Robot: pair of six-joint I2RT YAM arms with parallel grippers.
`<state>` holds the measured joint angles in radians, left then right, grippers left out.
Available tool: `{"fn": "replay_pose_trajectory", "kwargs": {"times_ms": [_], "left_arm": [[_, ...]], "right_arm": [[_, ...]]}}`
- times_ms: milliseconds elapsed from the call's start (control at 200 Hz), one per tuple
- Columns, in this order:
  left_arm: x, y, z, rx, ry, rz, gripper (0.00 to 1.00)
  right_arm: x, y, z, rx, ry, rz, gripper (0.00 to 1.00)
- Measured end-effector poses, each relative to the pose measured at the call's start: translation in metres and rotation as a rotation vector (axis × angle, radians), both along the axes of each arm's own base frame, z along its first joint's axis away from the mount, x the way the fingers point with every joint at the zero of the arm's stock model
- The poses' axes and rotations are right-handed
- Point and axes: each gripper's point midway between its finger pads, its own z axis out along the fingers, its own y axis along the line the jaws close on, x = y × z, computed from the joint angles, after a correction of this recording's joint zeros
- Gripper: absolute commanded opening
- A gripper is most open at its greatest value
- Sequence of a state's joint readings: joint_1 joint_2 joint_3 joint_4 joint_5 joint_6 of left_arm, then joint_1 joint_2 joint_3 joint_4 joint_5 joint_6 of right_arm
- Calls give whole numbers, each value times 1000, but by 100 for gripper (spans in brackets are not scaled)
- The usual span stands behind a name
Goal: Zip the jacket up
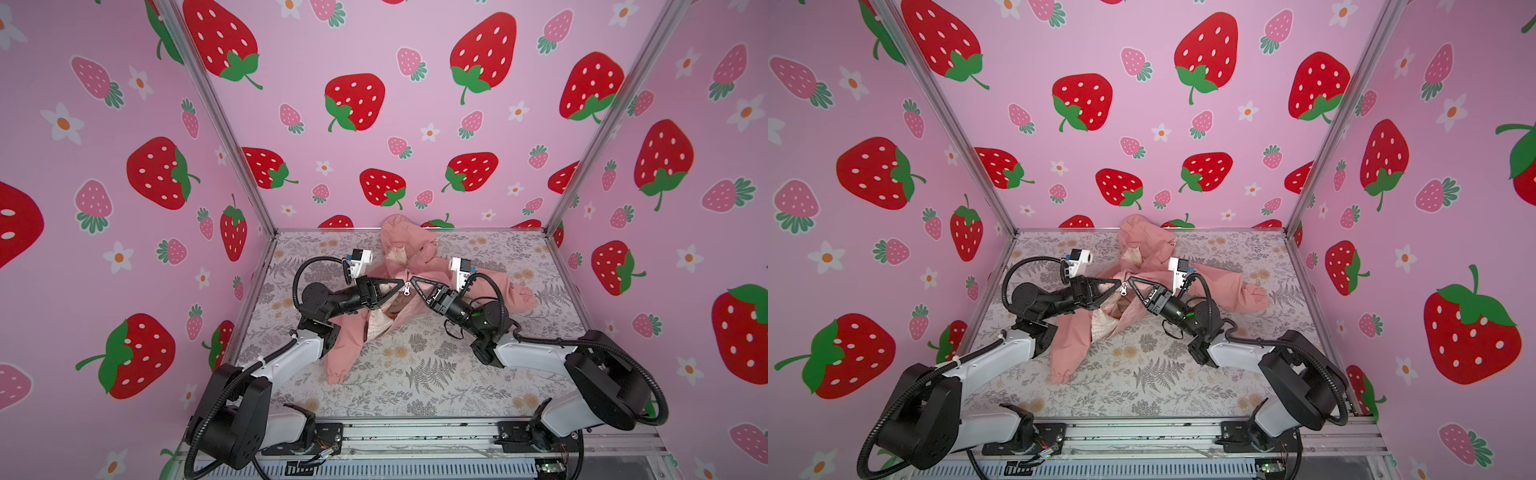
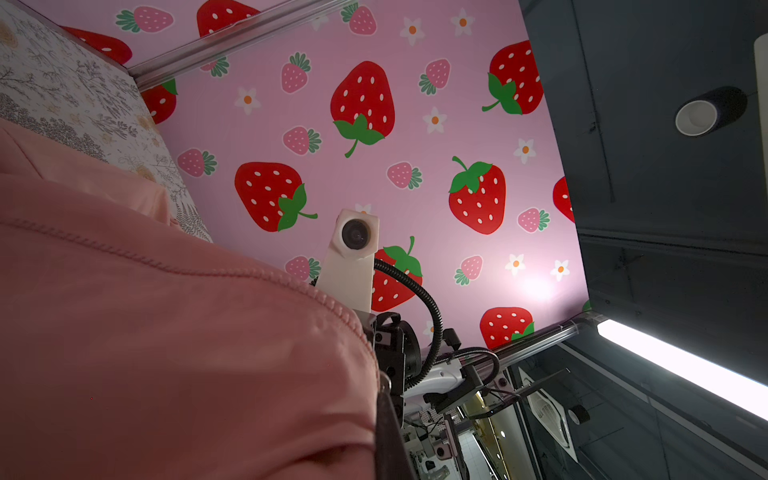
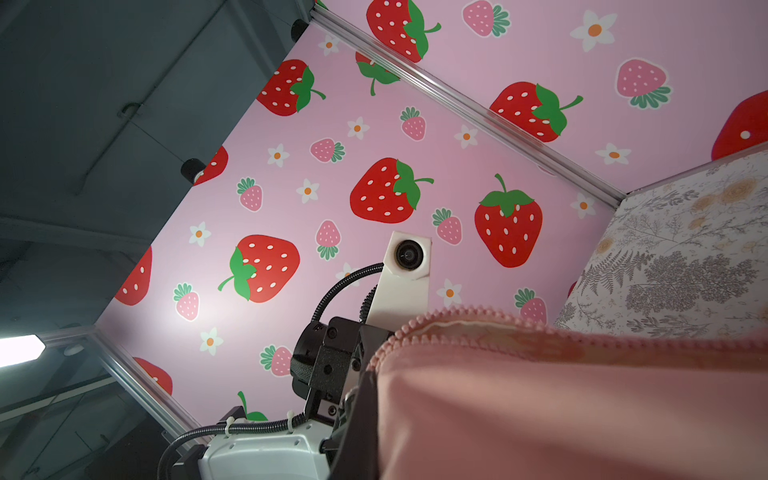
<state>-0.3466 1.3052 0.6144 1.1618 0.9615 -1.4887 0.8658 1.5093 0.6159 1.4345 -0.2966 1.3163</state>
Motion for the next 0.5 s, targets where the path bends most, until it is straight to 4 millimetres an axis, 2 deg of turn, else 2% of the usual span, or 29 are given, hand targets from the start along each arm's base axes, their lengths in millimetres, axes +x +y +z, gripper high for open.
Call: {"fn": "replay_pose_trajectory", "kwargs": {"times_ms": [500], "left_arm": [[-1,0,2,-7,-7,-2,0]], "right_arm": [[1,-11,3,15,3,-44,0]]}}
